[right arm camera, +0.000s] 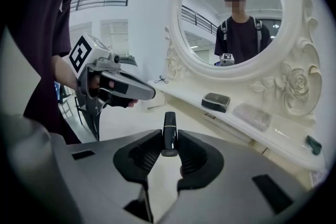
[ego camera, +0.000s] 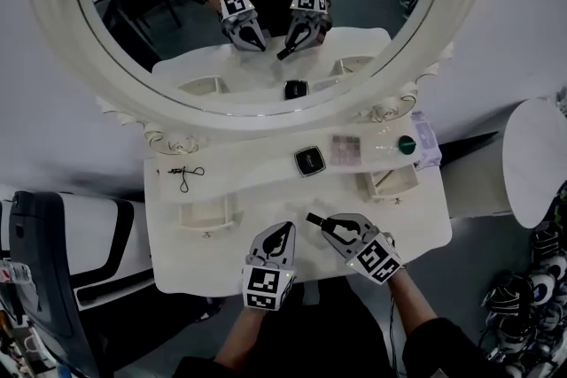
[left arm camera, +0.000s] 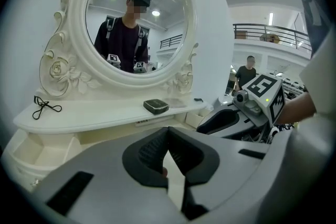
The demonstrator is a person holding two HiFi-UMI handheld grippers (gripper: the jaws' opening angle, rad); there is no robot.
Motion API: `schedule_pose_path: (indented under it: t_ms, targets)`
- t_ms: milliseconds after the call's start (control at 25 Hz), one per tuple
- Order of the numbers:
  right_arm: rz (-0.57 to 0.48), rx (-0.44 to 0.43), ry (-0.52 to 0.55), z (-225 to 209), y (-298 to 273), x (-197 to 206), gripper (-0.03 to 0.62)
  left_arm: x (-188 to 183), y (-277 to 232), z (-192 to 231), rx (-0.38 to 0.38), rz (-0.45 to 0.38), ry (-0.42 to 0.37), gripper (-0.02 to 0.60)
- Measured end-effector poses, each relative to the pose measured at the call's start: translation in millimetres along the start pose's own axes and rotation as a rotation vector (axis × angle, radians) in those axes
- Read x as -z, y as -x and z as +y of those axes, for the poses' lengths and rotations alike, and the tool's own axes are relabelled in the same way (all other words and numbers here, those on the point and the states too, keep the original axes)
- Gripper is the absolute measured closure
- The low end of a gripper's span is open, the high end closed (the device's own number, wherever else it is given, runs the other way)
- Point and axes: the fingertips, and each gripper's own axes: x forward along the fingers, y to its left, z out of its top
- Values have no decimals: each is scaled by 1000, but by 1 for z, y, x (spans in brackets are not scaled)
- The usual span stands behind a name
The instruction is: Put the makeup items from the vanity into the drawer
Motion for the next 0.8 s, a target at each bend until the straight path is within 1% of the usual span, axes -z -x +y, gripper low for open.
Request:
schedule_pose_path:
  t_ms: [240, 400, 560, 800]
  targets:
    - [-130, 119, -103, -6, 36, -27, 485, -27, 10, -18, 31, -56, -29, 568]
    - [-211, 199, -169, -9, 61, -35, 485, -41, 13, -33, 56, -91, -56, 568]
    - [-245, 245, -206, -12, 77, -31, 485, -45, 12, -47, 82, -102, -74, 567]
    - [-250, 302, -210, -27, 101, -19, 485, -47, 0, -72, 130, -94, -99, 567]
